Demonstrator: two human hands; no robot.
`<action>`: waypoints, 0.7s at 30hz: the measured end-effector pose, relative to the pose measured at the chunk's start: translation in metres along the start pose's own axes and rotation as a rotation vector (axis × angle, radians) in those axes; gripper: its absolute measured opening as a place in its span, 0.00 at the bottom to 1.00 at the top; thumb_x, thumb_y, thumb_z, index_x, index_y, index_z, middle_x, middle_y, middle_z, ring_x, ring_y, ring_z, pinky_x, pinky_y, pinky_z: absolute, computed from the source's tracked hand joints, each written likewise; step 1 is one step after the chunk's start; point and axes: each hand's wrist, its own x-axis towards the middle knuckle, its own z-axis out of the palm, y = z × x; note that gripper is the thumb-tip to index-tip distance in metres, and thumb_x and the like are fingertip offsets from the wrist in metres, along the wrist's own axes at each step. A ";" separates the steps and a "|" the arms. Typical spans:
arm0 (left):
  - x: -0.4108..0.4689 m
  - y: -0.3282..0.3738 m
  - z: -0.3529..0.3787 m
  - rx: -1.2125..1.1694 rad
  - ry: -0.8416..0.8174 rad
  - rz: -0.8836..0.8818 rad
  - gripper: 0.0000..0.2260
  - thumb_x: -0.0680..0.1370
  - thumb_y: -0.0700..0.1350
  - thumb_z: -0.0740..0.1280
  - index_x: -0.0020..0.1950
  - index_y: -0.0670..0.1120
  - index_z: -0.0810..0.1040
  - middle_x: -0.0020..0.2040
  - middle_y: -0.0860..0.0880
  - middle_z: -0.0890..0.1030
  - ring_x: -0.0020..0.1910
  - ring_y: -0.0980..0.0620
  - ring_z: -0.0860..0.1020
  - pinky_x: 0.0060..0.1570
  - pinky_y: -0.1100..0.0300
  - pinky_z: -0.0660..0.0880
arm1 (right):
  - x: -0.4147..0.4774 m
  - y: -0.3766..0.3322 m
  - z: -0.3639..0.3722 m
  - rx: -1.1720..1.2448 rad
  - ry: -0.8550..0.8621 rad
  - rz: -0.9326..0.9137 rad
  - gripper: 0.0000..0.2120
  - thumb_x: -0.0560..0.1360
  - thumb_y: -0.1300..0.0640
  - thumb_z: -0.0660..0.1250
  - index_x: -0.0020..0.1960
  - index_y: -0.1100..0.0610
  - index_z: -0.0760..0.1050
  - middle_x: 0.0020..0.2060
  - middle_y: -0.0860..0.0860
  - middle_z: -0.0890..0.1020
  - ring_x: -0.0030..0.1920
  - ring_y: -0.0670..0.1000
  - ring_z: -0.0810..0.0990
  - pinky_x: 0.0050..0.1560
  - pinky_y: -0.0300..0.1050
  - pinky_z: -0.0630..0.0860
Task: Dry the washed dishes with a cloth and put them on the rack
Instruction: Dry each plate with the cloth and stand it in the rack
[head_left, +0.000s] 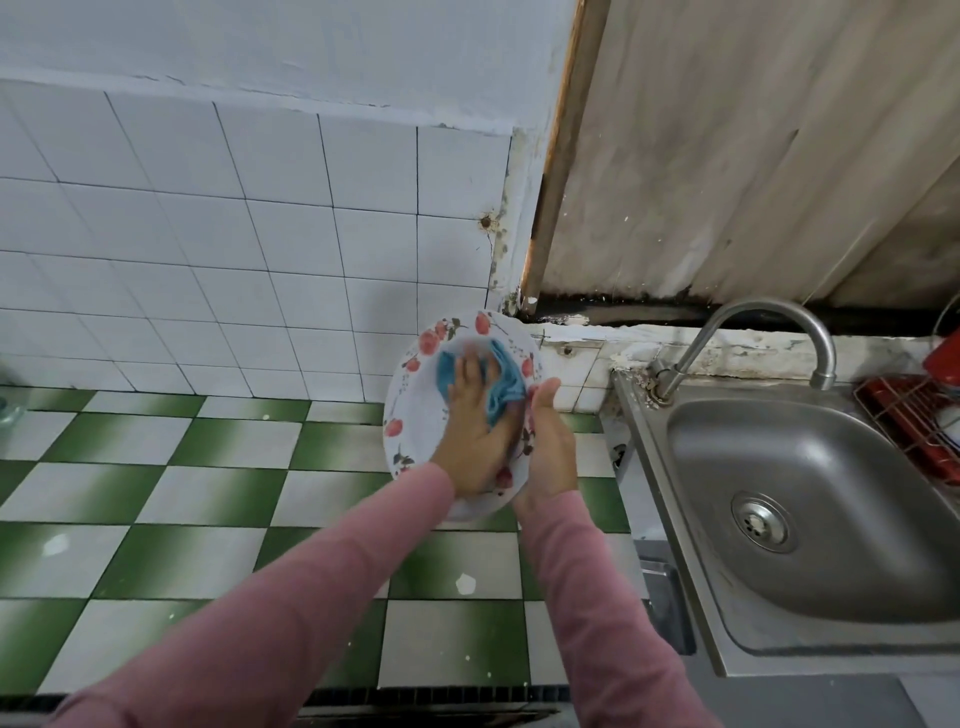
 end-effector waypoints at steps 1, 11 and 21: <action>0.007 -0.006 -0.009 0.041 0.058 -0.015 0.33 0.83 0.56 0.53 0.78 0.52 0.33 0.77 0.49 0.28 0.75 0.49 0.27 0.76 0.46 0.34 | -0.001 0.001 0.001 0.001 -0.013 0.011 0.35 0.69 0.33 0.65 0.62 0.61 0.78 0.55 0.61 0.84 0.58 0.60 0.82 0.63 0.62 0.76; -0.028 -0.058 -0.016 0.331 -0.249 -0.102 0.27 0.84 0.57 0.50 0.77 0.58 0.37 0.76 0.57 0.31 0.75 0.55 0.30 0.77 0.52 0.37 | 0.002 -0.012 -0.013 0.039 0.072 -0.080 0.31 0.70 0.35 0.66 0.62 0.58 0.77 0.54 0.56 0.85 0.54 0.57 0.85 0.57 0.61 0.80; -0.050 -0.026 -0.013 0.305 -0.204 0.174 0.28 0.81 0.59 0.59 0.79 0.53 0.58 0.78 0.56 0.60 0.78 0.56 0.54 0.77 0.55 0.50 | 0.024 -0.020 -0.008 0.139 0.189 0.091 0.47 0.54 0.25 0.74 0.64 0.54 0.78 0.56 0.58 0.84 0.55 0.64 0.83 0.57 0.67 0.78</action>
